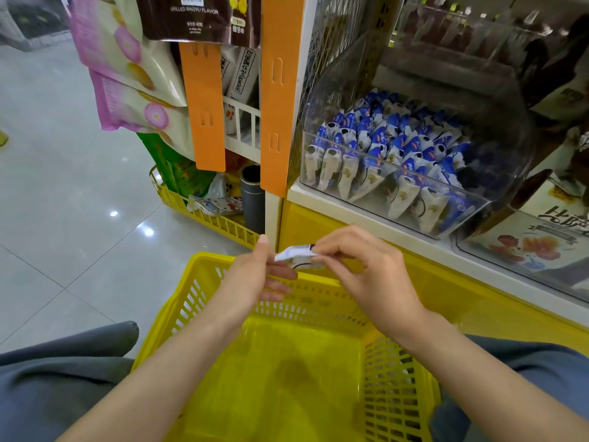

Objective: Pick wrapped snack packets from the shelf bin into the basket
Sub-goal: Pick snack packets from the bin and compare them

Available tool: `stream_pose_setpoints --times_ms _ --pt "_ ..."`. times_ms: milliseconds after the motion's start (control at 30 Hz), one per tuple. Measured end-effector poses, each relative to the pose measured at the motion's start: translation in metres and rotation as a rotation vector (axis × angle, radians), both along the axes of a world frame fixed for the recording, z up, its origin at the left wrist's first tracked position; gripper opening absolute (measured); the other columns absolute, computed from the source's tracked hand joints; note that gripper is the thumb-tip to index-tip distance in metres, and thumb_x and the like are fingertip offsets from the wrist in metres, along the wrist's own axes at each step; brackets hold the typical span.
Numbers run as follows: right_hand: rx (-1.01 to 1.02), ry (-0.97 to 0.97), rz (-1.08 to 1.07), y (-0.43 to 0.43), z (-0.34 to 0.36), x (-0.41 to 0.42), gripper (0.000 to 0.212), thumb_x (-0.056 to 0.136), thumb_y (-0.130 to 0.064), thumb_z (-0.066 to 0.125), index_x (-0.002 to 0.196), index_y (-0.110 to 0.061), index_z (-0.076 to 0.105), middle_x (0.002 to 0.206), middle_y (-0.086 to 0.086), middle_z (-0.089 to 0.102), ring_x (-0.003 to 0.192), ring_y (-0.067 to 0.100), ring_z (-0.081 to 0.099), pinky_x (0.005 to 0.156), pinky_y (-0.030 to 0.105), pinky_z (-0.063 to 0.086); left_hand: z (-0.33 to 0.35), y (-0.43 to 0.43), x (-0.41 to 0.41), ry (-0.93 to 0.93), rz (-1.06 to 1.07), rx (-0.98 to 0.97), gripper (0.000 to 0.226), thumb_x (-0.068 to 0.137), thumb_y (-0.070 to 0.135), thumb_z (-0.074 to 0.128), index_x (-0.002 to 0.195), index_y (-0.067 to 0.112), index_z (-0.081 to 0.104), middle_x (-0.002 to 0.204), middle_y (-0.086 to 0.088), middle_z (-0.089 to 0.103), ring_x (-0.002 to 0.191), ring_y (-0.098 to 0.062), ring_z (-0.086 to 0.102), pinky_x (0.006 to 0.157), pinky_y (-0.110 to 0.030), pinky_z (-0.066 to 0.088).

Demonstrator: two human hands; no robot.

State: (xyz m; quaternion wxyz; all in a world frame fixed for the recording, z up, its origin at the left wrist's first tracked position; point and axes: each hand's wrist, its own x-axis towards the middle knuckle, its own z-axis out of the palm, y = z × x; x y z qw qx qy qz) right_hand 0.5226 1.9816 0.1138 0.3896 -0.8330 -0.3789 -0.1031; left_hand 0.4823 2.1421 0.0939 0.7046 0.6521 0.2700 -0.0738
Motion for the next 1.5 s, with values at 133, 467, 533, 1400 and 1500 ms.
stream_pose_setpoints --times_ms 133,467,533,1400,1500 --pt "-0.183 -0.165 0.113 0.001 -0.001 -0.003 0.017 0.084 -0.024 0.062 0.087 -0.01 0.071 0.095 0.001 0.067 0.089 0.019 0.063 0.068 0.035 0.054 0.004 0.0 -0.003 -0.088 0.011 -0.238 0.032 0.095 0.03 0.046 0.101 0.007 0.067 0.091 -0.009 0.073 0.08 -0.017 0.068 0.069 -0.029 0.058" --pt "0.129 0.842 -0.155 0.011 -0.003 0.002 0.02 0.095 -0.023 0.047 0.11 -0.016 0.056 0.106 0.003 0.065 0.093 0.011 0.063 0.082 0.026 0.054 0.007 -0.006 -0.005 -0.234 0.026 -0.038 0.025 0.093 0.012 0.051 0.116 0.018 0.058 0.096 -0.004 0.072 0.087 -0.016 0.067 0.082 -0.033 0.053" --pt "0.262 0.995 -0.089 0.013 -0.001 0.001 0.018 0.096 -0.019 0.045 0.106 -0.013 0.059 0.104 0.007 0.068 0.086 0.009 0.066 0.071 0.025 0.056 0.006 -0.011 -0.006 -0.274 -0.055 0.052 0.028 0.093 0.008 0.05 0.118 0.017 0.057 0.101 -0.005 0.07 0.087 -0.013 0.066 0.077 -0.024 0.052" --pt "-0.062 0.432 -0.108 0.017 -0.025 -0.009 0.022 0.089 -0.028 0.058 0.107 -0.023 0.047 0.104 -0.007 0.063 0.089 0.002 0.06 0.074 0.02 0.052 -0.016 -0.009 -0.013 -0.463 -0.18 0.862 0.032 0.095 0.022 0.045 0.126 0.021 0.053 0.093 -0.001 0.066 0.081 -0.016 0.061 0.066 -0.023 0.043" --pt "-0.094 0.414 -0.108 0.018 -0.028 -0.012 0.021 0.09 -0.03 0.056 0.106 -0.024 0.044 0.103 -0.004 0.061 0.089 0.005 0.059 0.074 0.027 0.052 -0.019 -0.009 -0.013 -0.474 -0.227 0.911 0.024 0.095 0.02 0.041 0.111 0.015 0.058 0.075 0.002 0.058 0.066 -0.018 0.054 0.059 -0.031 0.039"
